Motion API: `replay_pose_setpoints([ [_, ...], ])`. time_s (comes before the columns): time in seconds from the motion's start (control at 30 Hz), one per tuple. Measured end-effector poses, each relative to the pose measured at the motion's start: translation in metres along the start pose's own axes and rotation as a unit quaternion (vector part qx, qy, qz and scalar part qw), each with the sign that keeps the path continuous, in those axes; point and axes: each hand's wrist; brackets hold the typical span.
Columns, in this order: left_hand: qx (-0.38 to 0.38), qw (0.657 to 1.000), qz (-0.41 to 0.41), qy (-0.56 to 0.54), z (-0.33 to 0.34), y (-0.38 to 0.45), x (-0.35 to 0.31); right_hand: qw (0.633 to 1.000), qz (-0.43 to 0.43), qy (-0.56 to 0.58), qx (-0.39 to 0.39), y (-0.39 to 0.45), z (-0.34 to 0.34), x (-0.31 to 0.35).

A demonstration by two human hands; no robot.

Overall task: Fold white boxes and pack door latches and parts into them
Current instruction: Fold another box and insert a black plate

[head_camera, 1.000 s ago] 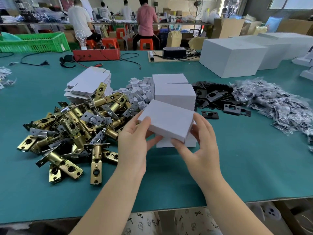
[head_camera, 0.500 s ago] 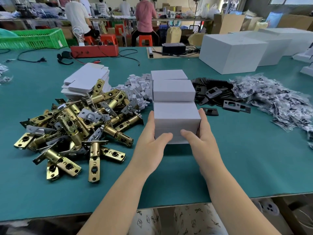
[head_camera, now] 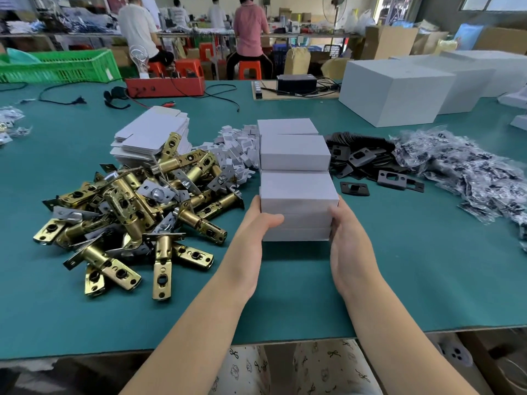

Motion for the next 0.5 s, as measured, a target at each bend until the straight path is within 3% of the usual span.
replay_pose_setpoints([
  [0.17,0.021,0.999,-0.011,-0.033,-0.0004,-0.0025,-0.0004,0.995,0.081,0.05,-0.001,-0.0003,-0.0004,0.002],
  [0.5,0.04,0.999,-0.011,-0.007,-0.0056,0.0007,-0.0027,0.996,0.074,0.051,0.025,0.0014,-0.0052,0.0011],
])
Point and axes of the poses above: each hand's wrist, its own y-axis towards the middle knuckle, its own z-axis out of the palm, x = y × z, and after that the axes turned 8 degrees about -z, right-handed
